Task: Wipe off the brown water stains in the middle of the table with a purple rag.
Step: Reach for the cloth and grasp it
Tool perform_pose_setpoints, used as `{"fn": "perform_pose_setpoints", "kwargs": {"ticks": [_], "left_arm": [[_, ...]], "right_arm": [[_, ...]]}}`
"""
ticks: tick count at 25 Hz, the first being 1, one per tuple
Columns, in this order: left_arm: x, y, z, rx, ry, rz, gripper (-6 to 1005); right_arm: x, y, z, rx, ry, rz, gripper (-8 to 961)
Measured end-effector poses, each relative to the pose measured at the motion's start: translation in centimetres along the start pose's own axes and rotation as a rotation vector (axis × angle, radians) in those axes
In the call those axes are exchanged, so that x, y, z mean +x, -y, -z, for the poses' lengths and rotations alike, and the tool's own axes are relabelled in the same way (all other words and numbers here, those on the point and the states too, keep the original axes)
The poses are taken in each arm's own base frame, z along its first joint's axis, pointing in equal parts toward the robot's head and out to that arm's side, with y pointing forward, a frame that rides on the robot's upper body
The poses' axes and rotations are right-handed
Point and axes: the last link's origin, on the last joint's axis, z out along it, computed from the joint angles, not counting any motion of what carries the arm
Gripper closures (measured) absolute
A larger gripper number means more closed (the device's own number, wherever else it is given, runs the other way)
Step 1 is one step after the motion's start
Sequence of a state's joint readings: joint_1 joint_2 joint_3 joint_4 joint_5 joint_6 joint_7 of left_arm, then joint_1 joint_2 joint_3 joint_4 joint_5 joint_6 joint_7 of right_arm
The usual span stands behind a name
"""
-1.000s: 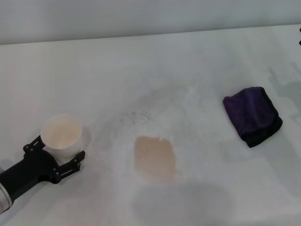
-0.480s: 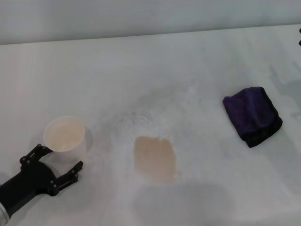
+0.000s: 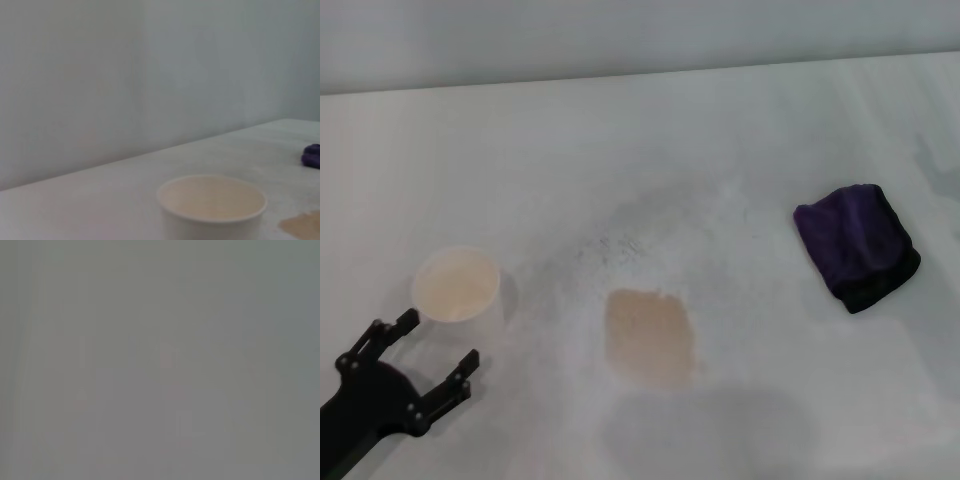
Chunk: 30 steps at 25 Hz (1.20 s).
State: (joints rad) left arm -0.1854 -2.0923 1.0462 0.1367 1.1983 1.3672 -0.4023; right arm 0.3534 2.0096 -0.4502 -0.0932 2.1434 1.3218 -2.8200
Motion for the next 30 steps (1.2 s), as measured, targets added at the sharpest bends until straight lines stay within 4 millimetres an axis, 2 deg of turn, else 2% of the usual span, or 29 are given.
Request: {"fn": "perform_pose_setpoints", "kwargs": {"ticks": [7,8,15,18,21,25,30], "left_arm": [[-0.5,0.0,1.2,0.076,-0.011,0.040,121],[-0.6,0.4,2.0,0.137,-0.024,0.062,121],[-0.5,2.5,4.4,0.357,-0.080,0.108,122],[-0.2,3.5,4.9,0.425,-0.107,0.115,123],[0.3,4.7,5.0,0.488,-0.135,0.120,123],[1.1,6.2,4.8,0.539,-0.176,0.109,123],[2.5,7.7,3.3,0.534,-0.213,0.073,123]], "right_arm": [[-0.1,0.5,-0.1,0.014,-0.004,-0.068,214],[-0.2,0.6,-0.2,0.011,-0.002,-0.080,214],[-0.4,0.7,-0.2,-0.014,-0.001,-0.165,214],[-0.3,0.9,-0.2,-0.017,-0.019,-0.226,214],[-0.1,1.6,-0.8,-0.025,-0.069,-0.315,214],[-0.3,2.6,-2.5,-0.086,-0.230,-0.429,215],[-2.4,4.5,-4.3,-0.164,-0.411,-0.443,215]]}}
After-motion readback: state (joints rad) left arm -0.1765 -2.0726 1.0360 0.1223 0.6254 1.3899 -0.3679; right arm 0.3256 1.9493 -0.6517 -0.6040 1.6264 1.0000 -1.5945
